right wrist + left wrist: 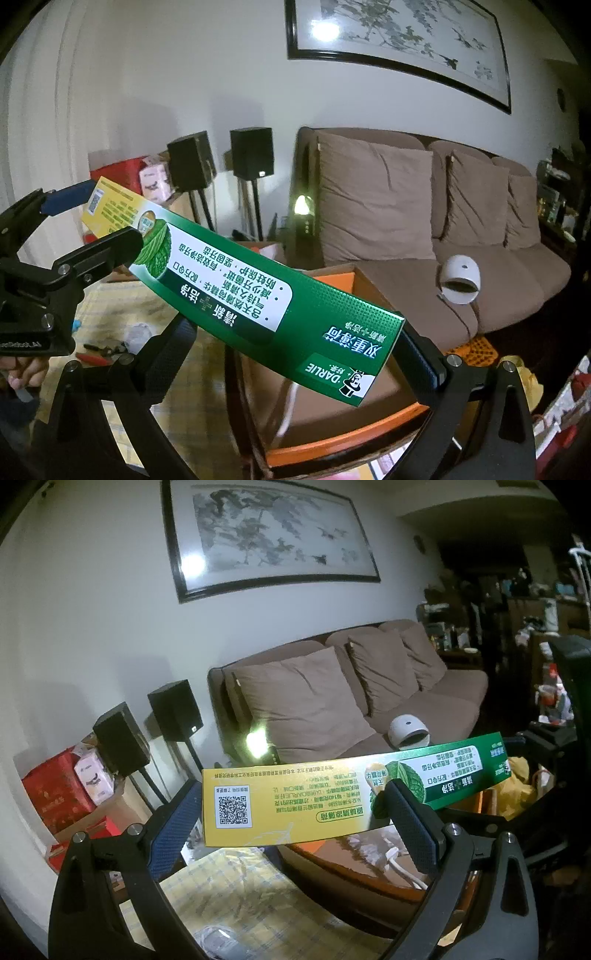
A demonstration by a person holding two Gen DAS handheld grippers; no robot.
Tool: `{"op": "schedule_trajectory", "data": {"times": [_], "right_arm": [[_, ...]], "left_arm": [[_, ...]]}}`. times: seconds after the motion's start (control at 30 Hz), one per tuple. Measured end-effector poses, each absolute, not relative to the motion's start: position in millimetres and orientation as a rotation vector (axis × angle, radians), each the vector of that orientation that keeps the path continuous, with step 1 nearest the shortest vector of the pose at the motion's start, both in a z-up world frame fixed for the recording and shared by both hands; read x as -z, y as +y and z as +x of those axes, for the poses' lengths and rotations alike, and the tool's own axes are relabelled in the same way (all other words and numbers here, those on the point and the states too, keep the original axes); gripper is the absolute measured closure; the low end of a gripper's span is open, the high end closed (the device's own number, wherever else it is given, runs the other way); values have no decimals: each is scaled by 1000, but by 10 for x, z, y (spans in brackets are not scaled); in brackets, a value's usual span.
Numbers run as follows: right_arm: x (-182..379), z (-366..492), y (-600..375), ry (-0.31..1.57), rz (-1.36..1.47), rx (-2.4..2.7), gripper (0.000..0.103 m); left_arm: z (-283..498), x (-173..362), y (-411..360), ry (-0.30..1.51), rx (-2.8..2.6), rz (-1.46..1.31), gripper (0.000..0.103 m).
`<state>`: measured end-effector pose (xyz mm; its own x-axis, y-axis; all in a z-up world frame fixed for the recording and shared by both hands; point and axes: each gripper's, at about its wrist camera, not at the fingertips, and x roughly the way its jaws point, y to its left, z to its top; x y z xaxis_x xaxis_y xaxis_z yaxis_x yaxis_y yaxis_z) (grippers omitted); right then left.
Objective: Organize objects
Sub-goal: 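Carry the raised toothpaste box with both tools toward the orange-lined box, then lower the toothpaste box into the orange-lined box with both tools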
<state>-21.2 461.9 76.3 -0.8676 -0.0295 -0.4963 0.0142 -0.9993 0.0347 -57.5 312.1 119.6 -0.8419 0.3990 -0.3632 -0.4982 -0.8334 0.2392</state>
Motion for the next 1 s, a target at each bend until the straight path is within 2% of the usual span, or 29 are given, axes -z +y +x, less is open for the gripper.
{"op": "schedule_trajectory", "data": {"times": [1.0], "right_arm": [[-489, -357, 5002, -156, 966, 3054, 3]], "left_arm": [[-882, -913, 3572, 455, -2505, -485, 6]]}}
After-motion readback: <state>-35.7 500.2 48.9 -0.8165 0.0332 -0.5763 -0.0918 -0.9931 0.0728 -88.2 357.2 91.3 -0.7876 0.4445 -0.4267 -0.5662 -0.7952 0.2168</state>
